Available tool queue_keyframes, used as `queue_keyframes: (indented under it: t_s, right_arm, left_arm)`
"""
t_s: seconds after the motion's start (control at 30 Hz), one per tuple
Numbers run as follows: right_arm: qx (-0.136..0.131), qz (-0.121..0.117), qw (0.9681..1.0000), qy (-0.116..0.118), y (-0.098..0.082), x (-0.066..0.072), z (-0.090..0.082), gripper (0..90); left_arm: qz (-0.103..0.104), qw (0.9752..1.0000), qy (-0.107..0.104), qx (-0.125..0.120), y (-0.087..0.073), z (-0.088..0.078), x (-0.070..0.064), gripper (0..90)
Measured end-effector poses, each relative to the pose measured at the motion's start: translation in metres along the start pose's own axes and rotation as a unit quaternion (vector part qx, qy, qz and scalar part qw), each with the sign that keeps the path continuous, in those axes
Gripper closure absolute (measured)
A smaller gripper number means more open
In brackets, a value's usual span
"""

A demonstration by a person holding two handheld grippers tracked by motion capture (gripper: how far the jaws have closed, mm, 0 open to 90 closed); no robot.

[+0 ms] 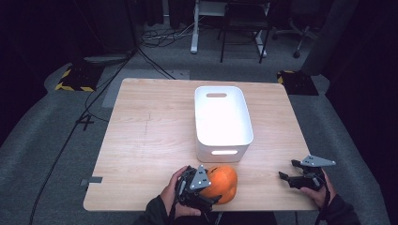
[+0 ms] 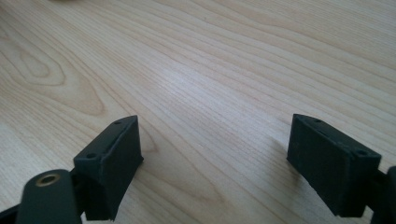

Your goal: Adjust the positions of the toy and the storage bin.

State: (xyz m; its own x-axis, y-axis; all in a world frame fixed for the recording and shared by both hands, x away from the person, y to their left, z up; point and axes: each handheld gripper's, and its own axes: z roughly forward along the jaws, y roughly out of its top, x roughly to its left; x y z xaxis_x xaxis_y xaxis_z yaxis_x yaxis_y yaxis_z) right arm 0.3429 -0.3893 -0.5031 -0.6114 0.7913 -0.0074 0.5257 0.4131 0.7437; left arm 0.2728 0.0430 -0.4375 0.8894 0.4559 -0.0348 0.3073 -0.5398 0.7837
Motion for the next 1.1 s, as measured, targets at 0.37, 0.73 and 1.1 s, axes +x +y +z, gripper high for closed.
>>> queue_keyframes:
  t_s: [0.37, 0.73, 1.1]
  right_arm:
    - [0.001, -0.002, 1.0, 0.0, 0.0, 0.0, 0.0, 17.6]
    - [0.001, -0.002, 1.0, 0.0, 0.0, 0.0, 0.0, 17.6]
    - [0.0, 0.001, 1.0, 0.0, 0.0, 0.0, 0.0, 17.6]
  left_arm:
    - [-0.001, 0.9999, -0.007, -0.007, -0.006, -0.006, 0.01, 45.5]
    - [0.003, 0.9999, -0.002, -0.01, -0.013, -0.015, 0.016, 51.4]
    - [-0.034, 0.998, 0.051, -0.014, -0.04, -0.048, 0.043, 51.7]
